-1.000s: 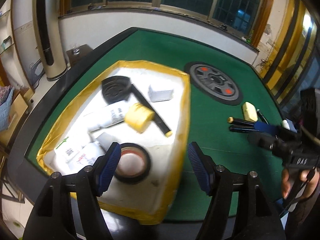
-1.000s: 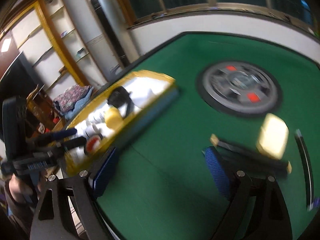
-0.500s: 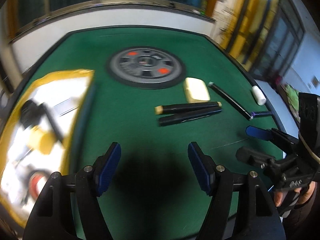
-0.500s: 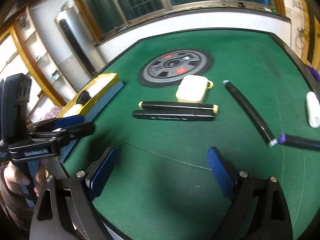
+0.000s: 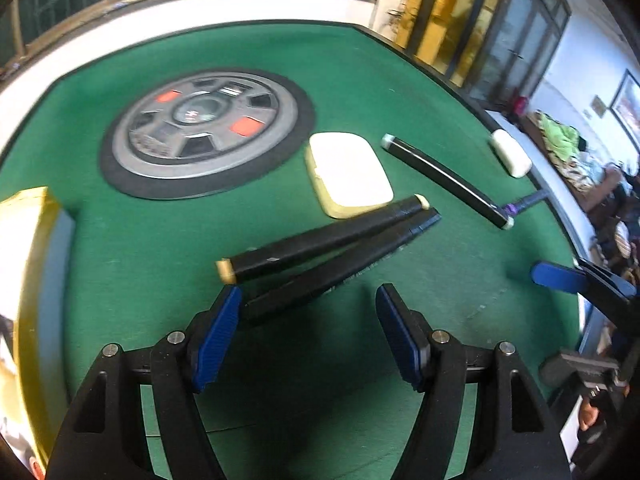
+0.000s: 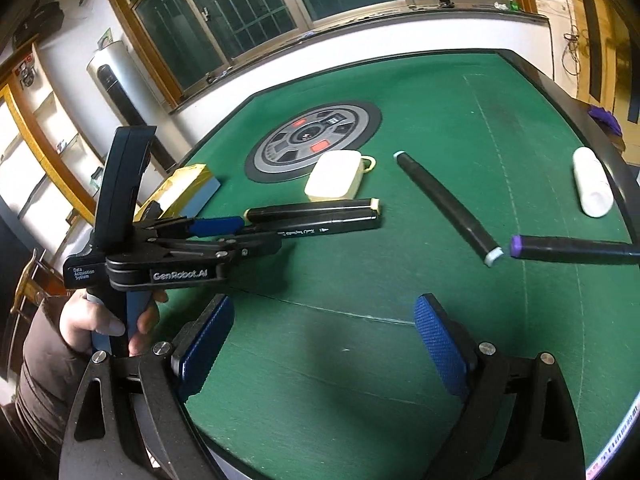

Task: Organize rigid objects
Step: 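Grasp a black marker with the left tool while the right tool grasps another black marker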

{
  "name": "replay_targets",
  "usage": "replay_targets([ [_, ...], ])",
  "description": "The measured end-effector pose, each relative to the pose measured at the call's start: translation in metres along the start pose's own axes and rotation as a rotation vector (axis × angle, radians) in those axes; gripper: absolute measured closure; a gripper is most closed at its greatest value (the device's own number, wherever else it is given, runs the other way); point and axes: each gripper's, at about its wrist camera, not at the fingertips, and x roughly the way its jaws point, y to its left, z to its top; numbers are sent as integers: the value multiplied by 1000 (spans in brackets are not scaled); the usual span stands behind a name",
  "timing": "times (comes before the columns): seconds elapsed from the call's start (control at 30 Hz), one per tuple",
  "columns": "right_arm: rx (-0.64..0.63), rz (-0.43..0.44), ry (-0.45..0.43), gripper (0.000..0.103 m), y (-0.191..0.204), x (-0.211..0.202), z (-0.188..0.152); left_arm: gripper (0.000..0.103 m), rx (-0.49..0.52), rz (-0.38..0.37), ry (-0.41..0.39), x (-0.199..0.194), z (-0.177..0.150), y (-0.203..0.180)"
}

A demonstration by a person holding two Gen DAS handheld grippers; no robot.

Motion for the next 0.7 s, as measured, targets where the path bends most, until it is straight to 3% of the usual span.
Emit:
replay_targets([
  [0.17,27,-5,-8,14,-9,-3,1,35,65,-122,44,-8,-12,-22],
  [0.47,56,-21,-17,14,-23,-9,2,35,140,-69,21,-7,5,-49],
  [0.57,63,-29,-21,14,-25,-10,3,53,181,-49,42,6,8,-60],
  [0.63,68,-52,-25,14,-28,-11,3,76,195,-35,54,14,10,-62],
  [0.7,80,-35,-22,14,-31,-12,4,84,198,-22,52,16,9,-63],
])
